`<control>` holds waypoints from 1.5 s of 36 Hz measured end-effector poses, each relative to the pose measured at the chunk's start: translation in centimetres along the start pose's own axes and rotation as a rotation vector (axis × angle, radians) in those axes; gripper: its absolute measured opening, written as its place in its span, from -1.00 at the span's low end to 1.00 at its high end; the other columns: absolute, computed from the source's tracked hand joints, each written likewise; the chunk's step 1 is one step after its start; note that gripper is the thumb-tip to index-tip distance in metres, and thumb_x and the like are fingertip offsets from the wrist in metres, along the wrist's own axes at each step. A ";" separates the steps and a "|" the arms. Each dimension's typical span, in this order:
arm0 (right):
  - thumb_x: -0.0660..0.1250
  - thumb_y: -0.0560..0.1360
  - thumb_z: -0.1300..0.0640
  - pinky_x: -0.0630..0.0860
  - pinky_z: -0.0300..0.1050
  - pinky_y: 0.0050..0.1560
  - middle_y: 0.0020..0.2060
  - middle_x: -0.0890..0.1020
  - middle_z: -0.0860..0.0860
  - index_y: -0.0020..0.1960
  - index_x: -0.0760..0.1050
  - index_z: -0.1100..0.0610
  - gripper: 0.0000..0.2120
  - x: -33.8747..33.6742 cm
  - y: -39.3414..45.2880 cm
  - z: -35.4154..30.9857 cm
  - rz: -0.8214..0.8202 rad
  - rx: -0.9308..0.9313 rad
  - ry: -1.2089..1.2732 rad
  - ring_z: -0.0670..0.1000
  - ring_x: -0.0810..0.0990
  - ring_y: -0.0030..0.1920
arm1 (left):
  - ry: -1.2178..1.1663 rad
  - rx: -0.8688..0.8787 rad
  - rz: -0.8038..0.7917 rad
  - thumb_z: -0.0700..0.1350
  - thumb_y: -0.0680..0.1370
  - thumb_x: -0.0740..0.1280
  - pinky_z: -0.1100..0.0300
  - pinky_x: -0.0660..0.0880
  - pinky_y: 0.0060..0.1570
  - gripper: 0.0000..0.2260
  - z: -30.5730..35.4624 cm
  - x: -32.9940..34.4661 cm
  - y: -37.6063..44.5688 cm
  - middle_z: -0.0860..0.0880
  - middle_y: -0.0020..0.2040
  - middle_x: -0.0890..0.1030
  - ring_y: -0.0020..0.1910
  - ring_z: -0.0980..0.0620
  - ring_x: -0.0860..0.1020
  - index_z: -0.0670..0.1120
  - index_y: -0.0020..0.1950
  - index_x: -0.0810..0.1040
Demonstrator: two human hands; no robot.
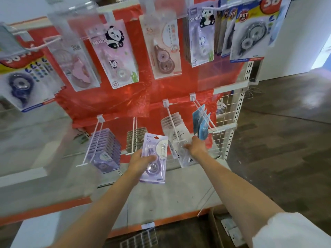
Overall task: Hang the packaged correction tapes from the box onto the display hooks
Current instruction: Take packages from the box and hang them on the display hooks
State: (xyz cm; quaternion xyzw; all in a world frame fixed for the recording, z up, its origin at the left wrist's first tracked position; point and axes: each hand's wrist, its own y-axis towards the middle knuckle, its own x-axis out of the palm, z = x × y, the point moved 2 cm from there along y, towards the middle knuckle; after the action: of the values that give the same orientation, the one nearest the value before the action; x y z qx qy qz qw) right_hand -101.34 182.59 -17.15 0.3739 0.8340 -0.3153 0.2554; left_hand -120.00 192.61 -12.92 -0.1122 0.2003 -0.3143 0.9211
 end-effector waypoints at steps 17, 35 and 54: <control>0.19 0.61 0.01 0.47 0.10 0.17 0.21 0.54 0.18 0.37 0.29 0.14 -0.62 -1.2 -1.7 0.7 0.053 -0.065 -0.339 0.21 0.53 0.21 | 0.062 0.023 -0.086 -0.26 0.48 0.40 0.24 0.44 -0.38 -0.81 0.7 0.4 -0.4 -0.06 -0.12 0.61 -0.24 0.05 0.58 -0.13 0.07 0.51; 0.11 0.56 0.32 0.36 -0.02 -0.07 0.21 0.49 0.20 0.27 0.36 0.24 -0.71 -3.1 -7.2 -4.0 0.345 -0.297 -0.334 0.24 0.51 0.15 | -0.048 0.107 -0.194 -0.33 0.48 0.37 0.24 0.52 -0.32 -0.81 0.7 -1.4 -1.2 -0.14 -0.08 0.63 -0.22 -0.01 0.60 -0.16 0.07 0.54; 0.46 0.42 0.20 0.55 -0.11 0.11 0.06 0.63 0.05 0.23 0.46 0.21 -0.59 10.8 -12.1 -11.3 -0.233 -0.267 0.332 0.06 0.59 0.06 | -0.017 -0.008 -0.109 -0.14 0.48 0.40 -0.05 0.53 0.13 -0.82 -3.7 -10.8 -1.1 -0.15 0.08 0.64 0.07 -0.14 0.59 -0.08 0.06 0.55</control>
State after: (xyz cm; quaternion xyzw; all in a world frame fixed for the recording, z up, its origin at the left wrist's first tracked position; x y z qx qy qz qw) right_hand -119.36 189.39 -12.67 0.2849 0.9363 -0.1637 0.1241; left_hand -130.06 198.19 -12.60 -0.1293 0.1873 -0.3624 0.9038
